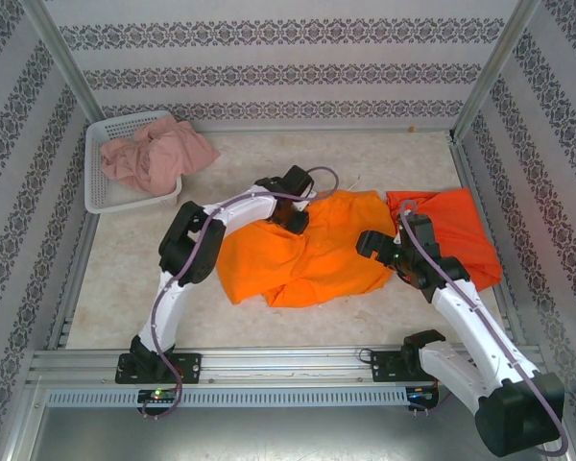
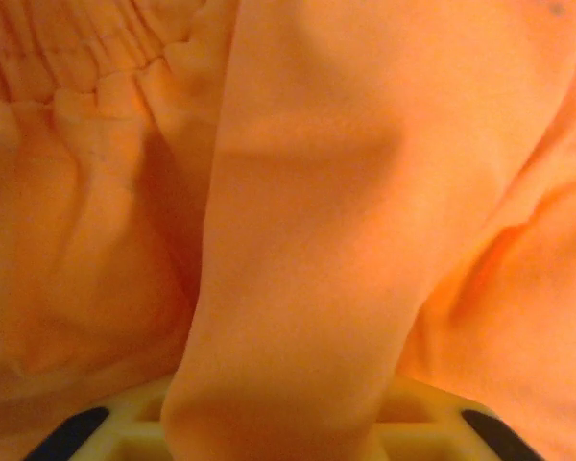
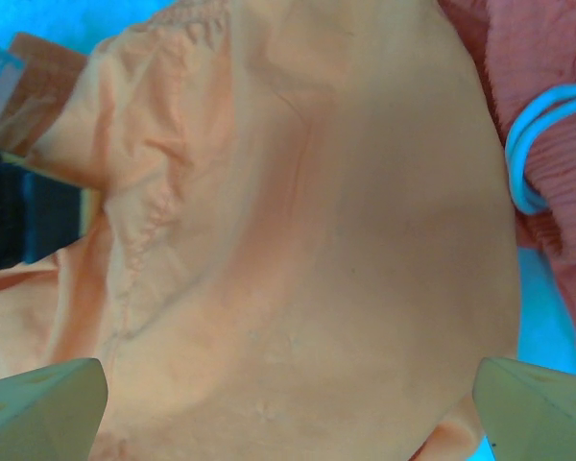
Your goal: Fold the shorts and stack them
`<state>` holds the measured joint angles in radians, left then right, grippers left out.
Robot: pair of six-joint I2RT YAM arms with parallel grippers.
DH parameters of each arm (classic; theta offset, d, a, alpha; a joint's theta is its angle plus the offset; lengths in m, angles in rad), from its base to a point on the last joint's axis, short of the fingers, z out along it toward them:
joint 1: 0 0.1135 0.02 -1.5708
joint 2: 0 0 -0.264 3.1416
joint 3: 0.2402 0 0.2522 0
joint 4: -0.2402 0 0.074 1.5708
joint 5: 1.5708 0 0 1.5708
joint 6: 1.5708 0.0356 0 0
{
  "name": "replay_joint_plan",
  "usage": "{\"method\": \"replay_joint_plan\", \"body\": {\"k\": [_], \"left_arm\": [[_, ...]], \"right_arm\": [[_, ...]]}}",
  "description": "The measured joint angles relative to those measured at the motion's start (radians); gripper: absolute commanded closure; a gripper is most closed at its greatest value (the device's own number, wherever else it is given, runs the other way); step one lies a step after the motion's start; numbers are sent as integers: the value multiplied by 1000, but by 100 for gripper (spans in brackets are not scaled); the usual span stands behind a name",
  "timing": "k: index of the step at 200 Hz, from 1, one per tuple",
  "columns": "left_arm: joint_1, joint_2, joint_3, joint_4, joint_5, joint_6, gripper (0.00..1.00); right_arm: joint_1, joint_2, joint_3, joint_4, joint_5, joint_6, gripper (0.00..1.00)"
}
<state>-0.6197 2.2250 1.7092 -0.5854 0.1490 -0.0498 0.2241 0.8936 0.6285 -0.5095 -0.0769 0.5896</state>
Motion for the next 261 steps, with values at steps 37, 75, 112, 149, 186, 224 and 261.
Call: {"method": "replay_joint_plan", "body": {"k": [37, 75, 112, 149, 186, 224, 261], "left_arm": [[0, -119, -207, 88, -15, 171, 83], [0, -196, -314, 164, -67, 254, 99], [20, -243, -230, 155, -150, 245, 100], [106, -233, 202, 56, -253, 226, 100], [104, -300, 467, 55, -425, 241, 100], [-113, -583, -51, 414, -563, 449, 62], [-303, -536, -488, 609, -524, 507, 11]], "right_arm": [[0, 64, -1, -2, -24, 11, 2], [0, 200, 0, 13, -37, 17, 4], [1, 285, 44, 34, -63, 31, 4], [0, 321, 179, 62, -87, 29, 4], [-58, 316, 269, 104, -125, 3, 4], [-121, 280, 275, 122, -135, -20, 3], [-156, 254, 256, 135, -134, -25, 2]]}}
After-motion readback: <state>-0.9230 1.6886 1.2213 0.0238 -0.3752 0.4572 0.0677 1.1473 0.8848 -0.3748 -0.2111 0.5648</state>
